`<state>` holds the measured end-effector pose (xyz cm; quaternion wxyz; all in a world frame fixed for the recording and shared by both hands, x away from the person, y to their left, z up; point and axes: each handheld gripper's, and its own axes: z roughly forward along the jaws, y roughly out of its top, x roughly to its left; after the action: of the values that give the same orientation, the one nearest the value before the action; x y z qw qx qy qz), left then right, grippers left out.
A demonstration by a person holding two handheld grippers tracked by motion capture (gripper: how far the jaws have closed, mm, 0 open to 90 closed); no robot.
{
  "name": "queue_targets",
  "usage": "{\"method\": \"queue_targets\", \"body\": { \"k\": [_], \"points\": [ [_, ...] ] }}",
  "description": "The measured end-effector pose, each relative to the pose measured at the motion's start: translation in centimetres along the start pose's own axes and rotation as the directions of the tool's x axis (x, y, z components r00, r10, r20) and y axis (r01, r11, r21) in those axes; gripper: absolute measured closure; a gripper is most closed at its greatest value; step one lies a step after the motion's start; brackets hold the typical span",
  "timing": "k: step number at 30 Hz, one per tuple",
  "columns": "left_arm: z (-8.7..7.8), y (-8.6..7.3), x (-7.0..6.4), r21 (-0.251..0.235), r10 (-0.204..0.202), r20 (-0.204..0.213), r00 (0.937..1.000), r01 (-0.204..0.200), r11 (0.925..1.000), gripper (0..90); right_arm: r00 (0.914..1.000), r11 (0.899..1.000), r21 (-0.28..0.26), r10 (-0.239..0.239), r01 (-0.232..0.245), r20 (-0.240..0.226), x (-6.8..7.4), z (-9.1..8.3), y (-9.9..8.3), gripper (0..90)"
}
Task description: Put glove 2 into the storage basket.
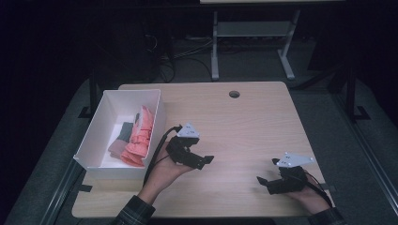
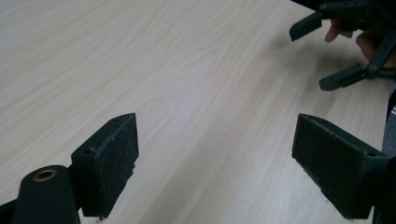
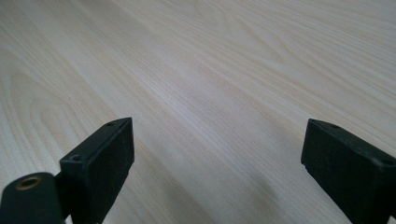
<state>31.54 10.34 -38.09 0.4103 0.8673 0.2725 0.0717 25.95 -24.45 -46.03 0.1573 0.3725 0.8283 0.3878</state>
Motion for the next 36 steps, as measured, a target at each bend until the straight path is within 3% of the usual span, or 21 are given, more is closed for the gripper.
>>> {"method": "queue_targets", "body": {
  "k": [15, 24, 29, 36],
  "points": [
    [2.8, -3.9, -0.2, 0.070, 0.023, 0.011, 0.9997, -0.024, 0.9972, 14.3, 1.0000, 1.000, 0.010, -0.003, 0.003, 0.006, 0.0, 0.0, -0.1, 9.3],
    [3.7, -5.2, -0.3, 0.097, 0.043, 0.007, 0.9990, -0.044, 0.9943, 14.2, 1.0000, 1.000, 0.012, 0.001, -0.001, 0.004, 0.0, 0.0, -0.2, 9.3],
    [4.3, -5.9, -0.4, 0.136, 0.085, 0.007, 0.9963, -0.085, 0.9870, 13.8, 0.9999, 1.000, 0.021, -0.009, 0.009, 0.007, 0.0, 0.0, -0.3, 9.3],
    [4.5, -6.5, -0.7, 0.165, 0.108, 0.023, 0.9939, -0.110, 0.9801, 13.6, 0.9999, 1.000, 0.029, -0.010, 0.010, 0.010, 0.0, 0.1, -0.3, 9.3]
  ]
}}
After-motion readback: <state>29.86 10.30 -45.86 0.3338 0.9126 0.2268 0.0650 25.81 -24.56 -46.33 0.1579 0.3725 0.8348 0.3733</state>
